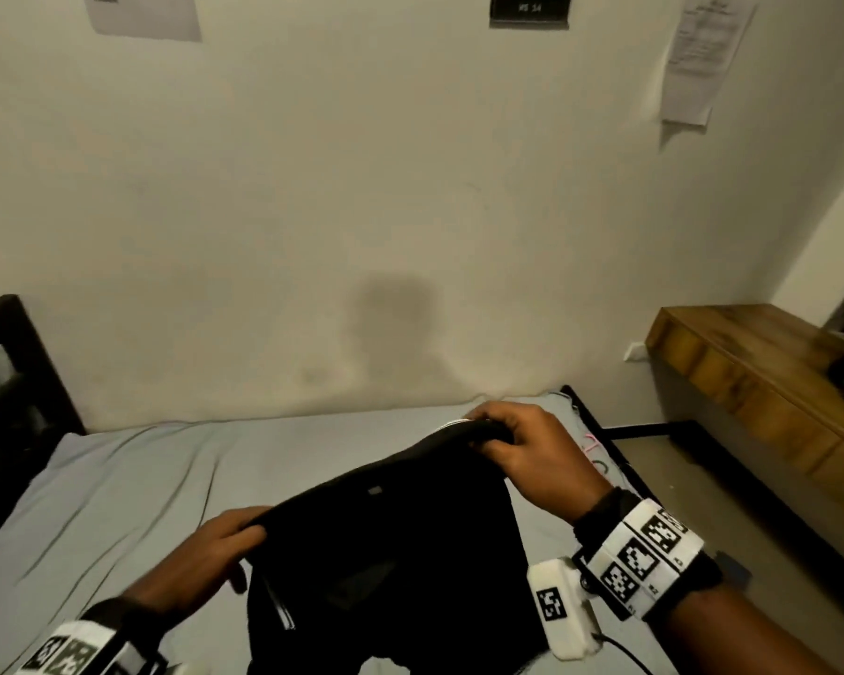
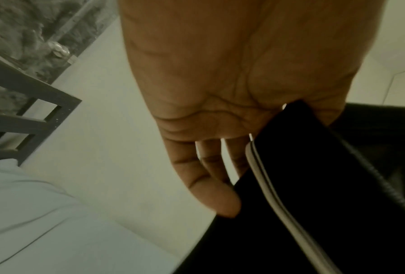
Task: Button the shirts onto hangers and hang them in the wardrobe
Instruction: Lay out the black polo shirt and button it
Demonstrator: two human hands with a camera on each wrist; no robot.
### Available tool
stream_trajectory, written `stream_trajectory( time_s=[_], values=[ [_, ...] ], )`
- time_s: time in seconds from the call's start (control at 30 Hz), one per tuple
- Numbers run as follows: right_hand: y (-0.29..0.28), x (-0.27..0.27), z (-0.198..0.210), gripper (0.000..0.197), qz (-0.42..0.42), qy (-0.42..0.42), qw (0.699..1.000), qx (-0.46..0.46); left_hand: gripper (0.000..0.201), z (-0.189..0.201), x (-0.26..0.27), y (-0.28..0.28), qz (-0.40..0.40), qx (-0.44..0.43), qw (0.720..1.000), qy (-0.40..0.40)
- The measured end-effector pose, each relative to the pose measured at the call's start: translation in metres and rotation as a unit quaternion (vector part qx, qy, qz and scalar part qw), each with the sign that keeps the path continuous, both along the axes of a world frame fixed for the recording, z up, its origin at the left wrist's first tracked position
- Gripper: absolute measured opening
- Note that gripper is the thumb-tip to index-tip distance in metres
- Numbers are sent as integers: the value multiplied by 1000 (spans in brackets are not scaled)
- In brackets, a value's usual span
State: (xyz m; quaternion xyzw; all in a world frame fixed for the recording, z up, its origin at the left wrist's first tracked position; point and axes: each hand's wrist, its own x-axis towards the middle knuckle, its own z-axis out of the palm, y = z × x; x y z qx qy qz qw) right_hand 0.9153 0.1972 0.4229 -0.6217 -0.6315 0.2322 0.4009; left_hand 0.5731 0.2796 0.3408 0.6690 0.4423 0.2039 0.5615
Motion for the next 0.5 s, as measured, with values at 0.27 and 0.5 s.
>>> stream_trajectory(
  time_s=[0.27,0.5],
  values=[
    [-3,28,-24,10,-81,54,995,-33,71,32,17,8,-53,80,990,-101],
    [26,54,26,72,-102,131,985,-46,46,106,20,58,-178,150,971,-56]
  ],
)
